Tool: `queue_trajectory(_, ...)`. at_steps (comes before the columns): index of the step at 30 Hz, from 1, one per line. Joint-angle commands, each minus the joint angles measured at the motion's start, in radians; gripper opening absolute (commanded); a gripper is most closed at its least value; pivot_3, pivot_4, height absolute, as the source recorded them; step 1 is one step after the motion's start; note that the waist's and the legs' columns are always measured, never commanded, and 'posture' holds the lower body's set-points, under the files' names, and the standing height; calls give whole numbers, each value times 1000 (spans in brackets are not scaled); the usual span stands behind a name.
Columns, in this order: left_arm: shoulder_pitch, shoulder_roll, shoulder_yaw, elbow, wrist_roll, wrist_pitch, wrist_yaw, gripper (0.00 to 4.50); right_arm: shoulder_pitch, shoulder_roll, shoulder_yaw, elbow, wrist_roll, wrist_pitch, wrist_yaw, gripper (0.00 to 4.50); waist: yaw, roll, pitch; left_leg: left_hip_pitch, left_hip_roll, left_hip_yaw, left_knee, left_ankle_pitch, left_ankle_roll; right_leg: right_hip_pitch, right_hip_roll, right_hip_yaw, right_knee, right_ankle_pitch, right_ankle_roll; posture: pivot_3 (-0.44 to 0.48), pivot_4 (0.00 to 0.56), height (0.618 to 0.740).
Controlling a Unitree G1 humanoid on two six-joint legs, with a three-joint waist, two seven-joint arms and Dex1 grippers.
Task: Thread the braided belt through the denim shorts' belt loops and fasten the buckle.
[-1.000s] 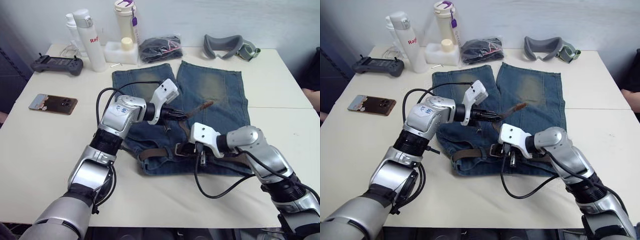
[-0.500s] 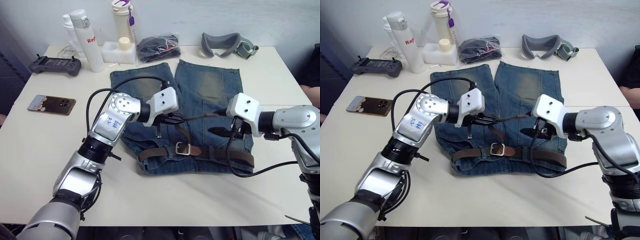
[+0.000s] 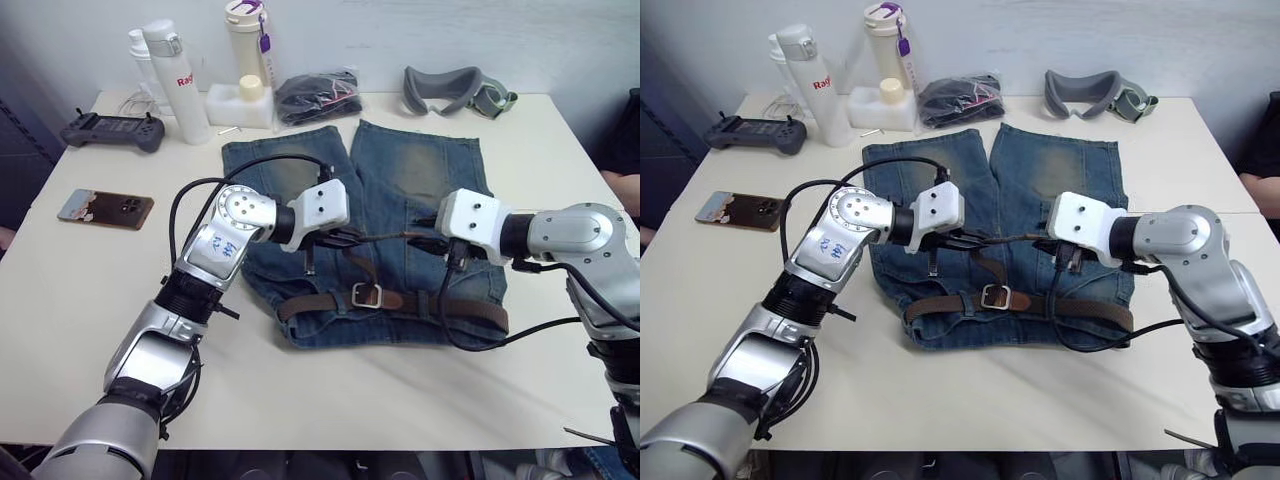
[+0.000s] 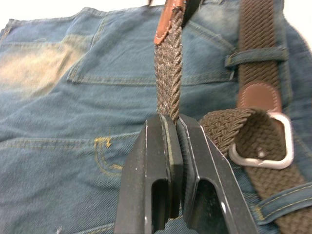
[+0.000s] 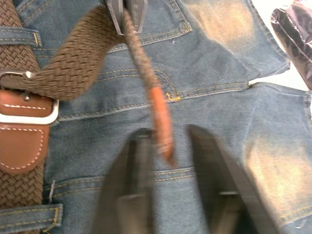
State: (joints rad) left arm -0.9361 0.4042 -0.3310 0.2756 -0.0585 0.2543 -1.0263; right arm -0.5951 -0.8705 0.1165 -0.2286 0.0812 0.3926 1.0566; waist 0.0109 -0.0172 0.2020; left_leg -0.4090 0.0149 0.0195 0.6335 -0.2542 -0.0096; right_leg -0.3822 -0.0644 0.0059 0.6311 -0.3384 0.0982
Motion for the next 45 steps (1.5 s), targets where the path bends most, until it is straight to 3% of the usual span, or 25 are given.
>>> queue_trajectory(1, -41, -15, 35, 14, -14, 2, -2, 0, -24, 5, -6, -15, 8, -17, -1, 61, 0, 0, 0, 0, 0, 0, 0, 0, 0, 0, 0, 0, 1, 0, 0, 0, 150, 740)
queue_trajectory(2, -52, -25, 48, 28, -20, 1, 6, 0, -26, 9, -6, -13, 5, -20, -3, 61, 0, 0, 0, 0, 0, 1, 0, 0, 0, -1, 0, 0, 1, 0, 0, 0, 150, 740)
queue_trajectory(3, -60, -32, 56, 38, -23, -2, 12, 781, -28, 11, -5, -12, 4, -21, -5, 0, 0, 0, 0, 0, 0, 2, 1, 0, 0, -1, 0, 0, 2, 0, 0, 0, 150, 740)
queue_trajectory(7, -88, -81, 63, 68, 0, -61, 63, 2415, -28, 20, -6, -22, 6, -10, -7, 0, 1, 0, 0, -1, 0, 3, 4, 0, 0, -3, 1, 1, 7, 0, 0, 0, 150, 740)
queue_trajectory(17, -79, -125, 0, 71, 65, -102, 64, 2415, 5, 6, -34, -52, 23, 9, -8, 0, -9, 0, 0, -2, 0, 5, 12, -1, 2, -6, 1, 3, 16, 0, 0, 0, 150, 740)
queue_trajectory(18, -74, -126, 4, 56, 53, -92, 51, 2017, 11, 2, -37, -54, 23, 9, -9, 0, -11, 0, 0, -2, 0, 5, 12, -1, 3, -6, 1, 3, 17, 0, 0, 0, 150, 740)
queue_trajectory(20, -66, -128, 10, 35, 39, -76, 40, 1628, 21, -4, -42, -57, 24, 10, -10, 0, -12, 0, 0, -2, 0, 5, 14, -2, 5, -7, 1, 4, 20, 0, 0, 0, 150, 740)
queue_trajectory(24, -65, -147, 49, 1, -27, 11, 19, 10, 39, -11, -46, -62, 41, 32, -1, 0, -12, 0, 0, -2, 0, 6, 14, -1, 5, -9, 1, 5, 23, 0, 0, 0, 150, 740)
queue_trajectory(28, -79, -147, 63, -5, -43, 49, 13, 10, 46, 14, -69, -65, 76, 89, -36, 0, -12, 0, 0, -1, 0, 6, 14, -1, 5, -9, 1, 5, 24, 0, 0, 0, 150, 740)
queue_trajectory(31, -82, -136, 66, 19, -36, 40, 6, 0, 46, 5, -72, -67, 99, 138, -31, 1187, -12, 0, 0, -2, 0, 6, 14, -1, 5, -9, 1, 6, 24, 0, 0, 0, 150, 740)
queue_trajectory(32, -82, -130, 68, 26, -35, 34, 3, 0, 49, -5, -77, -68, 103, 147, -28, 1773, -12, 0, 0, -2, 0, 6, 14, -1, 5, -9, 1, 6, 24, 0, 0, 0, 150, 740)
queue_trajectory(33, -82, -124, 69, 32, -32, 28, -1, 0, 55, -16, -86, -71, 107, 152, -25, 1992, -12, 0, 0, -2, 0, 6, 14, -1, 5, -9, 1, 6, 24, 0, 0, 0, 150, 740)
queue_trajectory(34, -82, -115, 69, 40, -27, 17, -7, 0, 67, -29, -99, -79, 117, 163, -17, 2628, -11, 0, 0, -2, 0, 6, 14, -1, 5, -9, 1, 6, 24, 0, 0, 0, 150, 740)
queue_trajectory(35, -82, -104, 68, 50, -20, 2, -12, 0, 83, -43, -111, -90, 126, 173, -7, 2698, -11, 0, 0, -2, 0, 6, 14, -1, 5, -9, 1, 6, 24, 0, 0, 0, 150, 740)
queue_trajectory(36, -81, -95, 66, 57, -13, -11, -16, 0, 97, -54, -119, -103, 132, 178, 0, 3366, -11, 0, 0, -2, 0, 6, 14, -1, 5, -9, 1, 6, 24, 0, 0, 0, 150, 740)
queue_trajectory(37, -80, -82, 63, 71, -2, -35, -22, 0, 122, -66, -129, -126, 146, 182, 15, 3460, -11, 0, 0, -2, 0, 6, 14, -1, 5, -9, 1, 6, 24, 0, 0, 0, 150, 740)
queue_trajectory(38, -79, -69, 59, 83, 7, -58, -28, 0, 150, -78, -135, -156, 164, 186, 30, 3850, -11, 0, 0, -2, 0, 6, 14, -1, 5, -9, 1, 6, 24, 0, 0, 0, 150, 740)
queue_trajectory(42, -69, -26, 28, 135, 44, -156, -68, 0, 282, -69, -117, -333, 219, 224, 16, 3850, -14, 0, 0, -2, 1, 6, 13, -1, 5, -9, 1, 6, 23, 0, -1, 0, 150, 740)
queue_trajectory(45, -71, -23, 12, 162, 66, -210, -80, 0, 326, -27, -36, -372, 119, 166, -82, 3850, -13, 0, 0, -1, 1, 6, 14, -1, 5, -9, 1, 6, 24, 0, -1, 0, 150, 740)
